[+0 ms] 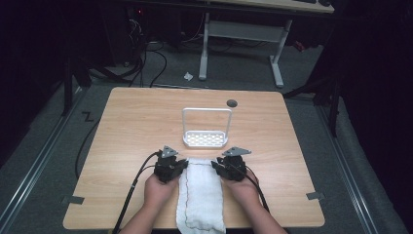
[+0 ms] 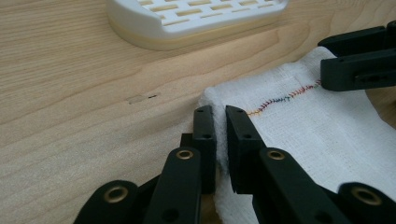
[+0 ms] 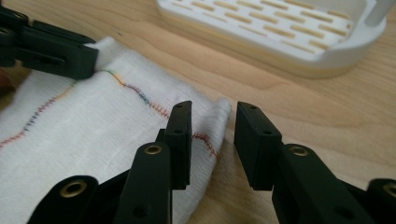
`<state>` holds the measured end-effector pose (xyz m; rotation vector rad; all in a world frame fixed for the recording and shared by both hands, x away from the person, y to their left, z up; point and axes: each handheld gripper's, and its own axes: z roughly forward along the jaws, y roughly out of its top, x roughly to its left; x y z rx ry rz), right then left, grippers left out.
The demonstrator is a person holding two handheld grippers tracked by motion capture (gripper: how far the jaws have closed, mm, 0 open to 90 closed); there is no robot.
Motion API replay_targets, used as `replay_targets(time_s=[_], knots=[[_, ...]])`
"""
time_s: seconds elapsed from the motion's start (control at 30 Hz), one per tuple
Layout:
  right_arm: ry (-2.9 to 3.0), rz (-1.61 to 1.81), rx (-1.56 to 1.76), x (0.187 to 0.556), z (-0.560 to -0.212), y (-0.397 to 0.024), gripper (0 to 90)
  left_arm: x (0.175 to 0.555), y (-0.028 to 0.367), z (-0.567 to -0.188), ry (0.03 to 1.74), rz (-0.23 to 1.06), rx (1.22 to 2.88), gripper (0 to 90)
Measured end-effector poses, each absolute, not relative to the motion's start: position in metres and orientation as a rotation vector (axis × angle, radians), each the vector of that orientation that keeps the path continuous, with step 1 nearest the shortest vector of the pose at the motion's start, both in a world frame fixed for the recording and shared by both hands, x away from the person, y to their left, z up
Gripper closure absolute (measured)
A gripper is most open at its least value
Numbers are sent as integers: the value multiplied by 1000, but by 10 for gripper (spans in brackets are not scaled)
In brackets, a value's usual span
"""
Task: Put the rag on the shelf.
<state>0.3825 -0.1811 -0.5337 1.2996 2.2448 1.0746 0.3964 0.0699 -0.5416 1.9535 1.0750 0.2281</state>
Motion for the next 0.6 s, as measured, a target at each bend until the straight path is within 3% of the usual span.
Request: replay_targets(time_s=[0.17, 0.33, 0.6], knots=[[2238, 1127, 1321, 380, -539, -183, 703, 396, 70, -542, 1079, 226, 1953, 831], [2273, 1150, 1298, 380, -539, -181, 847, 397, 71, -542, 1082, 211, 1946, 836], [2213, 1206, 1214, 367, -526, -182, 861, 387, 79, -535, 1046, 205, 1850, 847]])
